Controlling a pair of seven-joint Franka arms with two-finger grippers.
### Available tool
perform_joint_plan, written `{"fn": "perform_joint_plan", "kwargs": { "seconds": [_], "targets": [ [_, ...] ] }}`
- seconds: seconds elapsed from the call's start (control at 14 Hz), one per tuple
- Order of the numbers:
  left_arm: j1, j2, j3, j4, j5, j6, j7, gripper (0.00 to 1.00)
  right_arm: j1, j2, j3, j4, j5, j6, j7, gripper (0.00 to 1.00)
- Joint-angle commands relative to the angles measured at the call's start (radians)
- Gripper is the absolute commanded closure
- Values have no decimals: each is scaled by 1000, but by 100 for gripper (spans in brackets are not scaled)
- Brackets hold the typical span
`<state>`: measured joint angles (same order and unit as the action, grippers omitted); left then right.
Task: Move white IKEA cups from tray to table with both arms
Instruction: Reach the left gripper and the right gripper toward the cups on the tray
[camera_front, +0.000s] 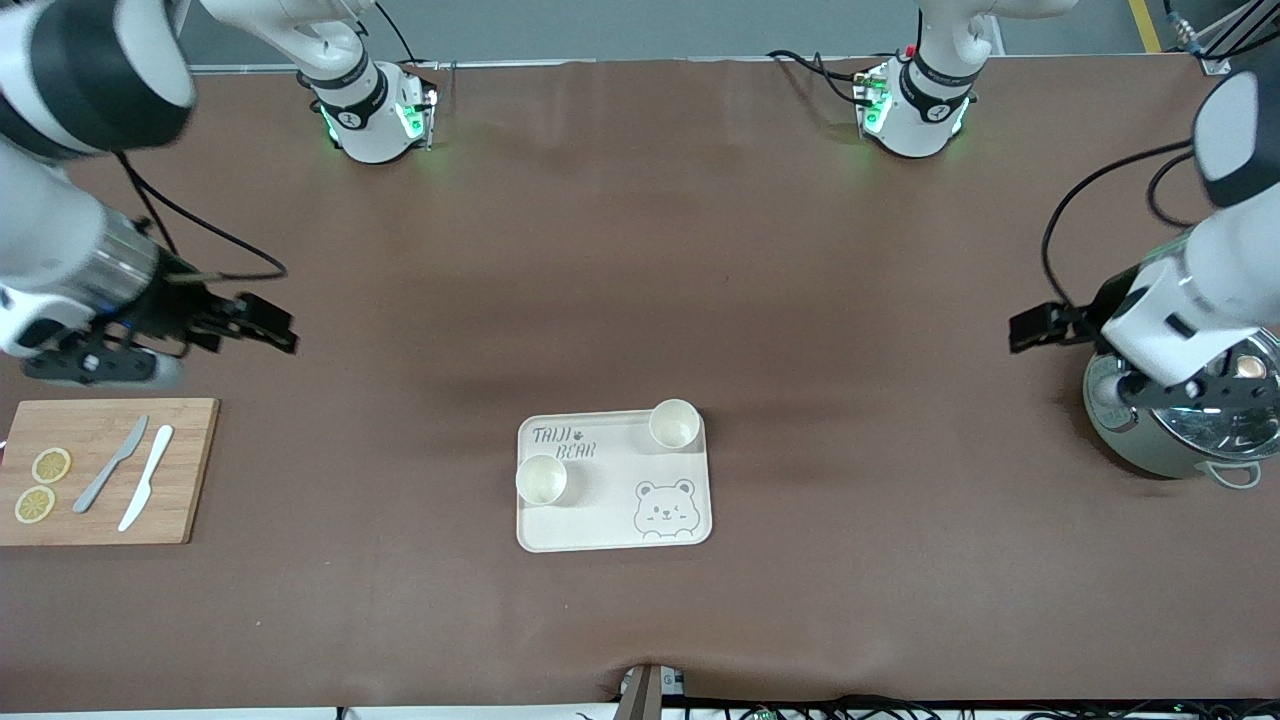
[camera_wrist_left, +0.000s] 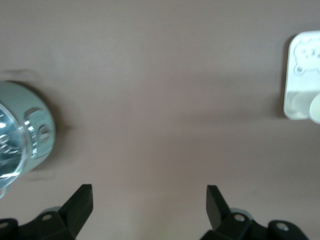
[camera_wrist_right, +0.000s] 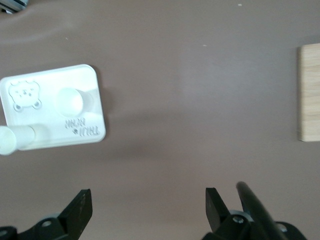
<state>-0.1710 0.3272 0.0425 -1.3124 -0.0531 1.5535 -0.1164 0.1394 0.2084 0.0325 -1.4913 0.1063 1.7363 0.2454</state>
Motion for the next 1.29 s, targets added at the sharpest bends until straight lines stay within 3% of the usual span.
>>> {"fn": "perform_joint_plan", "kwargs": {
  "seconds": [0.0,0.57,0.79,1.0,1.21],
  "targets": [
    [-57,74,0,15,-14,78,-75,0,61,94,-8,57,9,66,95,0],
    [-226,193,0,21,-37,227,-399,0,183,265,-11,57,-5,316,222,0],
    [-270,228,-1,21,-97,289,-460,0,201,331,-9,57,-5,414,232,0],
    [-358,298,0,21,-91,388,-534,0,227,391,-11,57,-7,506,245,0],
    [-372,377,0,19,-91,467,-525,0,235,437,-11,57,-7,563,250,0]
  ]
}}
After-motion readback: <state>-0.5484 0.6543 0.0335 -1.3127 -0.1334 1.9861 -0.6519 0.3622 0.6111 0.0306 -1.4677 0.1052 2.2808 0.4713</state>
